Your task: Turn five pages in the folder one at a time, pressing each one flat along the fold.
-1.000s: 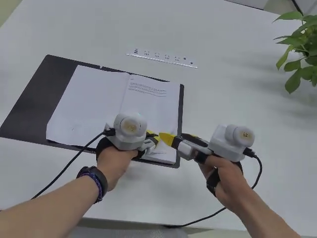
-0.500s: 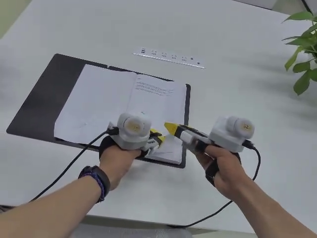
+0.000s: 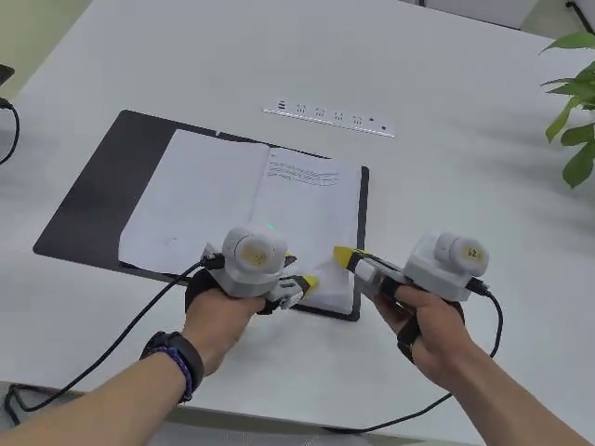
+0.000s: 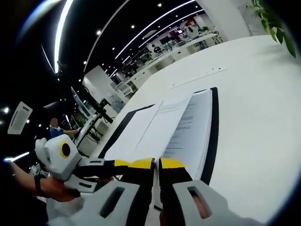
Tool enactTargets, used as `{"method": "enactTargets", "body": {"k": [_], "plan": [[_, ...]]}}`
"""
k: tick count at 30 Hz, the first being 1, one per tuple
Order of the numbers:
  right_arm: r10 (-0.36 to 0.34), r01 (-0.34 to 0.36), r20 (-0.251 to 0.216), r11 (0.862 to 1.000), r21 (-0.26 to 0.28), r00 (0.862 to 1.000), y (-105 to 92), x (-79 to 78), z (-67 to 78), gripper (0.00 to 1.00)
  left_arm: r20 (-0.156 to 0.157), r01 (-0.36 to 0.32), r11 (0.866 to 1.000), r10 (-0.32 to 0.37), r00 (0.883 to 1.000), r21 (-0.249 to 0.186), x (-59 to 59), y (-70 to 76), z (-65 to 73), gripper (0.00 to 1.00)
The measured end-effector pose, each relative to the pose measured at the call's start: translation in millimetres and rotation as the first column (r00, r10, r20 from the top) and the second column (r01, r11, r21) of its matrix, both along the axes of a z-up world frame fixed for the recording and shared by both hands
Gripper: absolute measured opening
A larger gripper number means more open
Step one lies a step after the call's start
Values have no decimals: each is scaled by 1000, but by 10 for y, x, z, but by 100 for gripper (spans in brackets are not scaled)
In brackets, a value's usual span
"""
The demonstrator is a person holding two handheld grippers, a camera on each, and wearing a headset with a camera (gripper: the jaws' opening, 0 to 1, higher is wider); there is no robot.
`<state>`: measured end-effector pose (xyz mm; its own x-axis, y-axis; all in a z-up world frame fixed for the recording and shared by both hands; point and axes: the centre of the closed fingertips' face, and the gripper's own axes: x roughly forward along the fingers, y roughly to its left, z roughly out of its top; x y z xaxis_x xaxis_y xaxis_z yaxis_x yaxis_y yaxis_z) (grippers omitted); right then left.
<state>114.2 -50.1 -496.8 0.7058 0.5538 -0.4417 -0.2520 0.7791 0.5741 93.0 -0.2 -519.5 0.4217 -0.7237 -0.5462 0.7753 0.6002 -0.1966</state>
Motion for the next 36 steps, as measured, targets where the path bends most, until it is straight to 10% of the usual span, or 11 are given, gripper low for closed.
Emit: {"method": "enactTargets", "body": {"k": [36], "plan": [[10, -13, 74, 999, 42, 997, 618, 139, 326, 0, 23, -92, 996, 92, 995, -7, -59, 966, 338, 50]]}}
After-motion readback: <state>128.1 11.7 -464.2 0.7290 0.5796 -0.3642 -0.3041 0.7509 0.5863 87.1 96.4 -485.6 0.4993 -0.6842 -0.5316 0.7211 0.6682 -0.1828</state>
